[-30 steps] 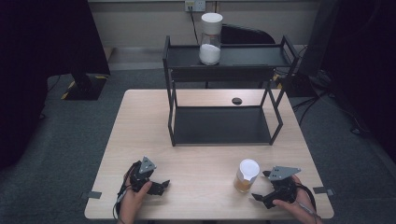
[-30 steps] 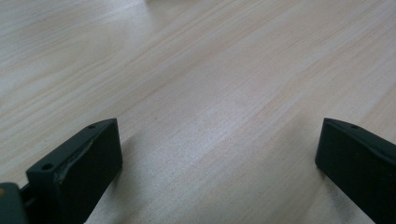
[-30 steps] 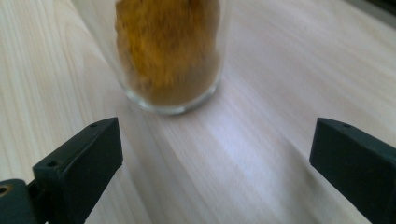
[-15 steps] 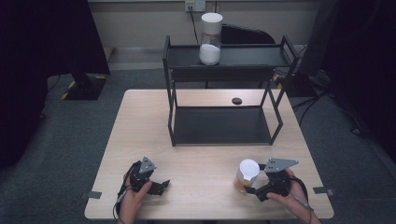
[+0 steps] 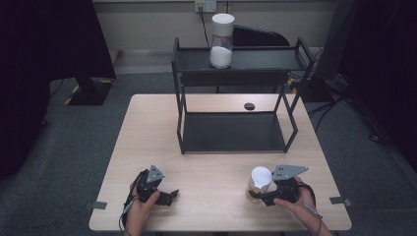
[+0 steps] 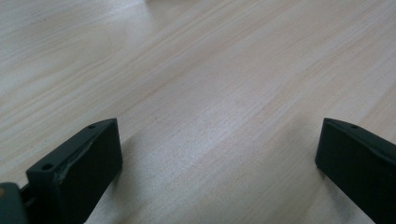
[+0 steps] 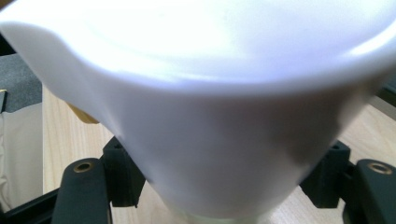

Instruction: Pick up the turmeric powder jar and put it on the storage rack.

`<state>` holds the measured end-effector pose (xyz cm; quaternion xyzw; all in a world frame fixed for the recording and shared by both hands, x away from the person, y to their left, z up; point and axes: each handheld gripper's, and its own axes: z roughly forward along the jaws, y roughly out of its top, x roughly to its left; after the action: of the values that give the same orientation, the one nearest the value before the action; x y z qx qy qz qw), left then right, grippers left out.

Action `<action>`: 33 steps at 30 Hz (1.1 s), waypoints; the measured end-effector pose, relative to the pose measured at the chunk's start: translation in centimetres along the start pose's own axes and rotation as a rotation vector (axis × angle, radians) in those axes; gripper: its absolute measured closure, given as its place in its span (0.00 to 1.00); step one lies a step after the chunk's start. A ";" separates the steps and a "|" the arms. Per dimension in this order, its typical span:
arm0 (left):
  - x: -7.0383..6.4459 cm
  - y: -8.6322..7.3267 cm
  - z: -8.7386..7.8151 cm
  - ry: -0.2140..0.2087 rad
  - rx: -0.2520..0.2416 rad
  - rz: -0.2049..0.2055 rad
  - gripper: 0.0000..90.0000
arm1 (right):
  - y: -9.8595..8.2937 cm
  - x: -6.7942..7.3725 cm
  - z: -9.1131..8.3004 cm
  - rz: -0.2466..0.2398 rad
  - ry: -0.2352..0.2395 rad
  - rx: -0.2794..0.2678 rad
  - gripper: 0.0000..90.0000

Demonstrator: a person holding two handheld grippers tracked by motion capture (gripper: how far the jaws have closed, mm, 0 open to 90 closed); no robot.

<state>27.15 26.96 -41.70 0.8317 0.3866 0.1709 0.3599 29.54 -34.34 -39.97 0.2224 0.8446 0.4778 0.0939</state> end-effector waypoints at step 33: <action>0.0 0.0 0.0 0.001 -0.001 -0.001 0.00 | 7.9 -2.3 0.4 0.077 -0.128 -0.016 0.33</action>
<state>27.13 26.95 -41.71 0.8313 0.3872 0.1711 0.3602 33.96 -31.60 -33.61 0.2841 0.8240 0.4725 0.1308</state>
